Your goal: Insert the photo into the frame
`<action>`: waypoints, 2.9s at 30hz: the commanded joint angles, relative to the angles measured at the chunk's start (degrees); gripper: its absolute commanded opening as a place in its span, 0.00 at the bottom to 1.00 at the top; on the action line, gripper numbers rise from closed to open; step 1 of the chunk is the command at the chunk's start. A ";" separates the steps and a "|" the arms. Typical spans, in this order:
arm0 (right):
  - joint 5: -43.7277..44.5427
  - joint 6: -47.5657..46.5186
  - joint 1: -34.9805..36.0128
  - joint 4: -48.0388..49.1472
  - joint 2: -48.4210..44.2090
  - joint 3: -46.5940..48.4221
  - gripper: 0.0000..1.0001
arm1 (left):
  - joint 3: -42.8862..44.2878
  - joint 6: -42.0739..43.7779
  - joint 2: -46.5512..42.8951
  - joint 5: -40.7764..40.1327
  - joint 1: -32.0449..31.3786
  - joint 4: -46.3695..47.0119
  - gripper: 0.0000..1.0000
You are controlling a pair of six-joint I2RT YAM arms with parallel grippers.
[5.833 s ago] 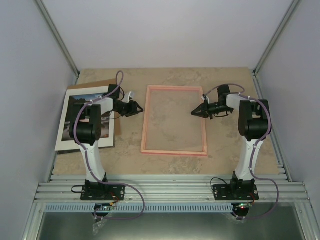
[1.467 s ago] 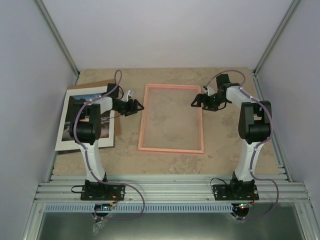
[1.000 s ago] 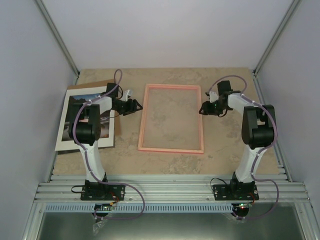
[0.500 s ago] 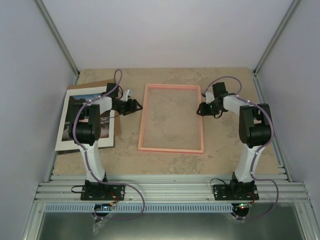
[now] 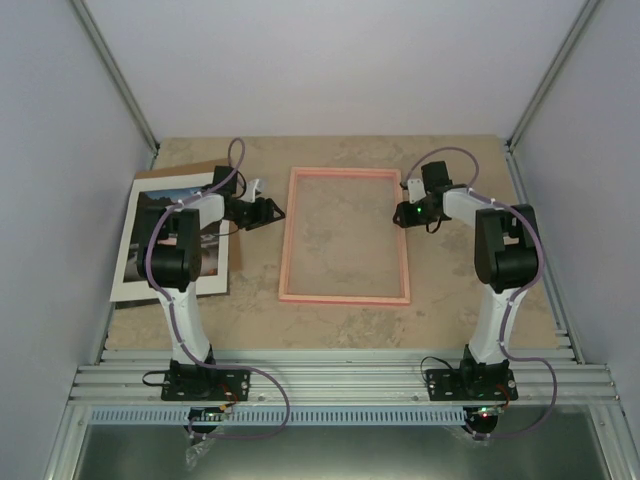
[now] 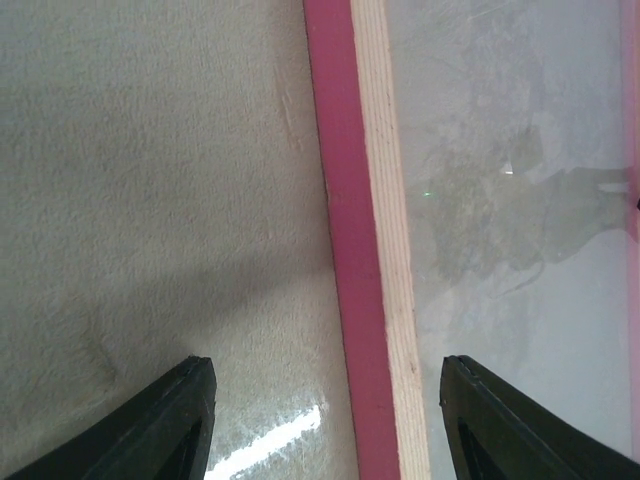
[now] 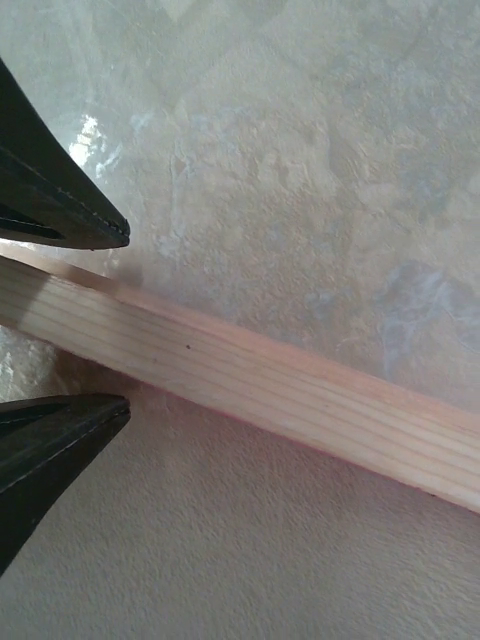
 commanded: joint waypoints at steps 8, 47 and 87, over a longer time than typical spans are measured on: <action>-0.87 -7.03 -0.85 -5.37 5.63 1.62 0.51 | -2.69 1.48 -2.04 -6.12 -0.88 0.45 0.64; 8.88 -11.91 0.22 -2.78 -7.01 -15.98 0.65 | -3.70 0.17 -1.61 -6.72 -0.93 2.50 0.64; 10.73 -23.77 3.73 -7.24 -19.59 -24.62 0.83 | -2.39 0.74 -0.68 -6.51 -0.90 2.27 0.64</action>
